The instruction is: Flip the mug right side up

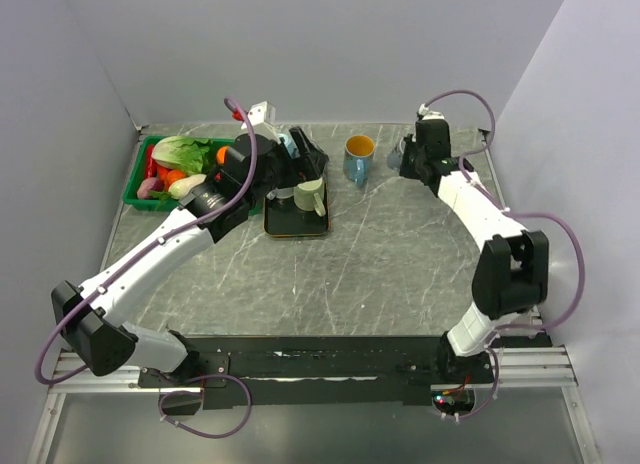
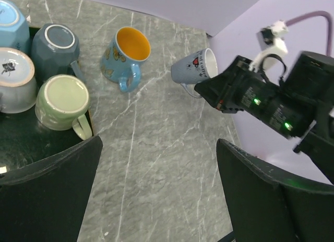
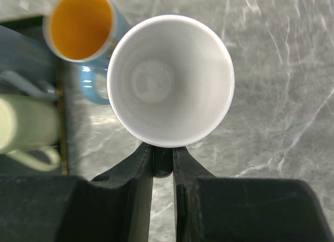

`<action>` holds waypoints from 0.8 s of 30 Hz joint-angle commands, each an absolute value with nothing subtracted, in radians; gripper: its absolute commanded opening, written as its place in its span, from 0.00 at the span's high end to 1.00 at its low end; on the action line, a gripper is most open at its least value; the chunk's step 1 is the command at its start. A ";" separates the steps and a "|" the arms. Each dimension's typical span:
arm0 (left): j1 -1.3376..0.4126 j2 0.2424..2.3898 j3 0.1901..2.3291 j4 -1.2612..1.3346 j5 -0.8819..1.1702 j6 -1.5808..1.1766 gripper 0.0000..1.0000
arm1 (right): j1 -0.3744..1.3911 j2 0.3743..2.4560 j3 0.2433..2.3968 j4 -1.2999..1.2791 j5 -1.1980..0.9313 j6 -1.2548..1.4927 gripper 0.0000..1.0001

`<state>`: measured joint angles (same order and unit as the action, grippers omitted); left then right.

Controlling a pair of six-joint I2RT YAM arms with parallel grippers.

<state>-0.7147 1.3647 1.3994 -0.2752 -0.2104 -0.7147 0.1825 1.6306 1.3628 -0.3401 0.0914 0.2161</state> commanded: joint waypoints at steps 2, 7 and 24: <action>-0.716 1.318 1.385 -0.276 -0.229 -0.709 0.04 | 0.181 1.732 1.508 -0.350 0.184 0.206 1.00; -0.716 1.324 1.387 -0.287 -0.224 -0.709 0.04 | 0.181 1.827 1.589 -0.403 0.192 0.233 1.00; -0.713 1.370 1.424 -0.310 -0.235 -0.687 0.04 | 0.209 2.022 1.720 -0.425 0.186 0.153 1.00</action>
